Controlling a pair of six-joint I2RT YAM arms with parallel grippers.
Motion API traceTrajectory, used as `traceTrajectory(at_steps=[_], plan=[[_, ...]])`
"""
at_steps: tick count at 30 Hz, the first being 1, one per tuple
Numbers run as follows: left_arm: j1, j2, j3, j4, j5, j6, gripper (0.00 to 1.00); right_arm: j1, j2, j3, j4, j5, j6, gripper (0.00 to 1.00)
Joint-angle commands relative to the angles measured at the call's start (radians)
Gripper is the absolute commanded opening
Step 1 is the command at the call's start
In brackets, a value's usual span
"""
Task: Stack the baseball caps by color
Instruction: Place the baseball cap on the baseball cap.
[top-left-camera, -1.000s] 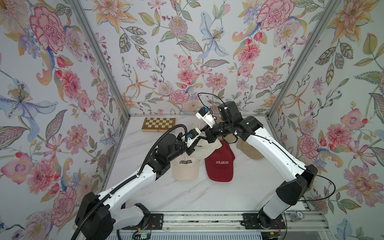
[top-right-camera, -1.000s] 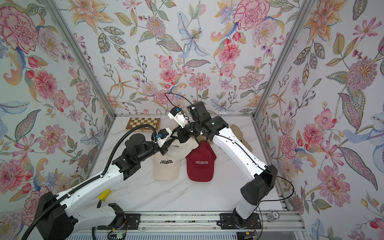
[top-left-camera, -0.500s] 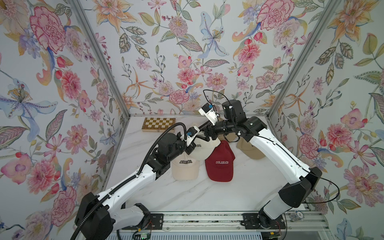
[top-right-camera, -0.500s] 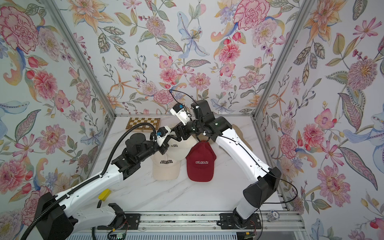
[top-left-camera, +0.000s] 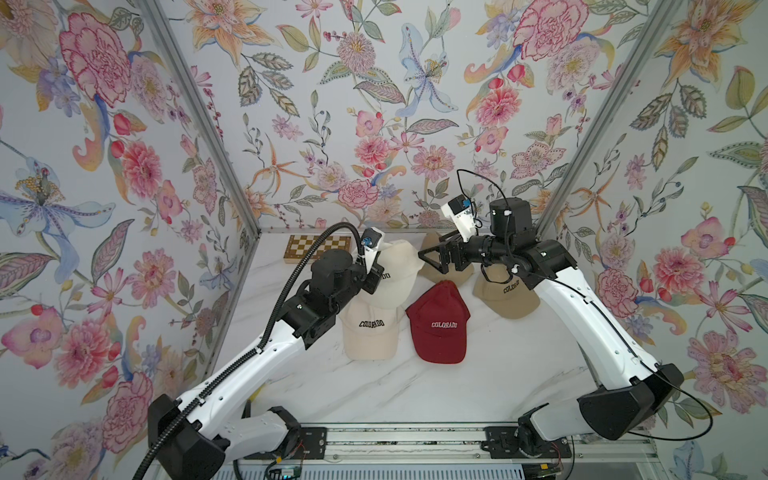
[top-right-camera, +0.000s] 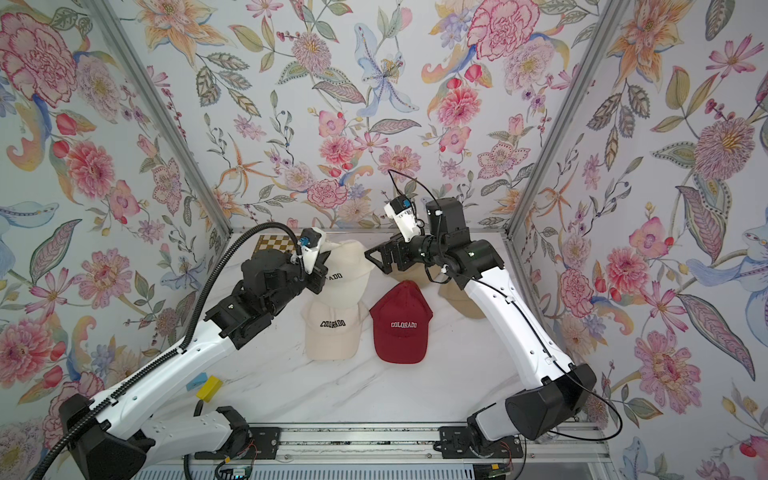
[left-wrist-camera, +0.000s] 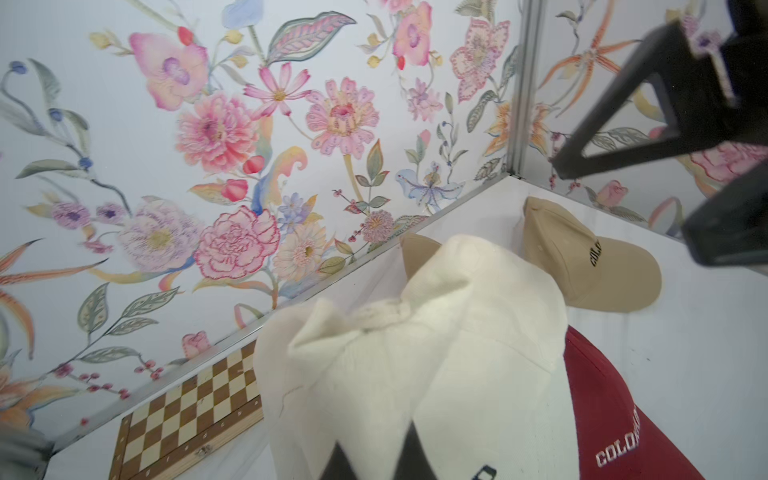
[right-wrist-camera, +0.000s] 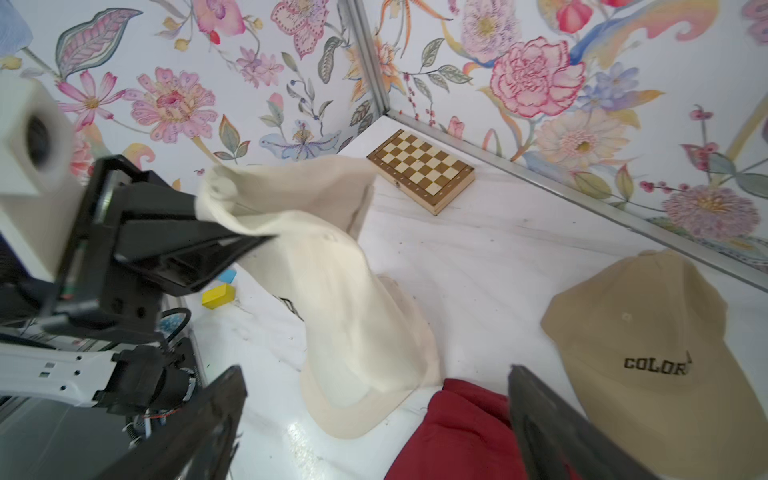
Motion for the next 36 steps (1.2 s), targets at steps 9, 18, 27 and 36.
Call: traceTrajectory(at_steps=[9, 18, 27, 36], plan=[[-0.008, 0.042, 0.155, -0.438, -0.112, -0.36, 0.0, -0.049, -0.072, -0.198, 0.128, 0.042, 0.055, 0.99], [-0.009, 0.122, 0.022, -0.374, -0.015, -0.482, 0.0, -0.1, -0.121, -0.299, 0.185, -0.005, 0.076, 0.99], [-0.008, 0.223, -0.018, -0.337, -0.021, -0.481, 0.0, -0.144, -0.163, -0.354, 0.199, -0.034, 0.077, 0.99], [-0.003, 0.271, -0.075, -0.282, -0.005, -0.488, 0.0, -0.165, -0.169, -0.373, 0.202, -0.048, 0.079, 0.99]])
